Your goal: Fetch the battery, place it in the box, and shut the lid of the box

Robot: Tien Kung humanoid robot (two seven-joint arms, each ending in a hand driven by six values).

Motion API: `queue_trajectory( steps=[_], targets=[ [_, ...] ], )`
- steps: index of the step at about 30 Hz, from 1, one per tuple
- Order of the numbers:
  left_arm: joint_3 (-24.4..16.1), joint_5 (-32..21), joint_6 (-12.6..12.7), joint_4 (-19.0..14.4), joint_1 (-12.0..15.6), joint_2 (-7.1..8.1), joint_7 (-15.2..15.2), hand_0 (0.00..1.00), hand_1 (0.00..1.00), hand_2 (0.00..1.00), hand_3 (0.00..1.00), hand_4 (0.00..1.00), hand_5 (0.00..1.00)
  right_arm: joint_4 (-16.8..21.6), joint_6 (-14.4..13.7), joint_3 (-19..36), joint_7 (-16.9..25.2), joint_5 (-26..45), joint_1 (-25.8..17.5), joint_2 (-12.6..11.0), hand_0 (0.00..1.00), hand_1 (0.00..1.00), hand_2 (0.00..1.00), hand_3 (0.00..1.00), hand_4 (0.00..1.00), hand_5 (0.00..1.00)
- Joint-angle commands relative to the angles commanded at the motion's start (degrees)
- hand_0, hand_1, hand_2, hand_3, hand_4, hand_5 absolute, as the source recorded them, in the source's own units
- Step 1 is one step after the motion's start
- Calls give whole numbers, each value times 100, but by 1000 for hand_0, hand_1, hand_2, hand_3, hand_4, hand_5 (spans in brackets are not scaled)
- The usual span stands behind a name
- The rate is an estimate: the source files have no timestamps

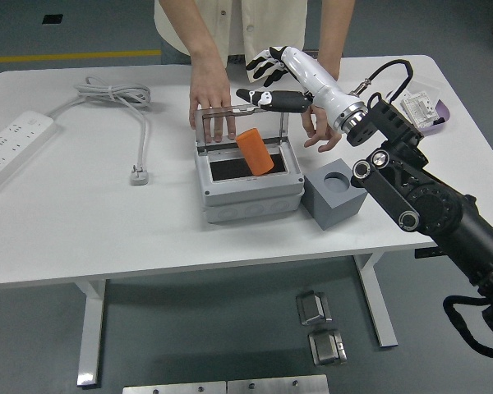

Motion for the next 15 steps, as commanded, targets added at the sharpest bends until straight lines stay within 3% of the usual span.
queue_trajectory(
  steps=[2,3,8,9,14,15],
  targets=[
    [-9,7,-1,0,-7,6,-1,622,671,666,701,688,170,-48,11,8,-4,18,5,7,585,494,611,663,905,595],
    [-9,6,-2,0,-13,9,-4,622,672,666,699,688,172,-79,28,13,-17,23,6,11,615,543,627,674,909,619],
    [0,-7,-4,0,-22,20,-8,622,672,666,699,688,172,-152,112,8,-79,12,5,16,615,543,627,674,909,619],
    [-1,-8,-4,0,-21,24,-5,623,671,667,699,689,172,-159,125,4,-88,7,4,18,658,625,661,691,917,644],
    [-21,3,-4,0,-20,57,21,623,671,667,699,689,172,-171,161,-18,-111,-15,13,32,658,625,661,691,917,644],
    [-25,9,-5,0,-25,66,28,623,671,664,699,689,173,-174,167,-21,-114,-18,18,36,732,685,706,741,922,681]
  ],
)
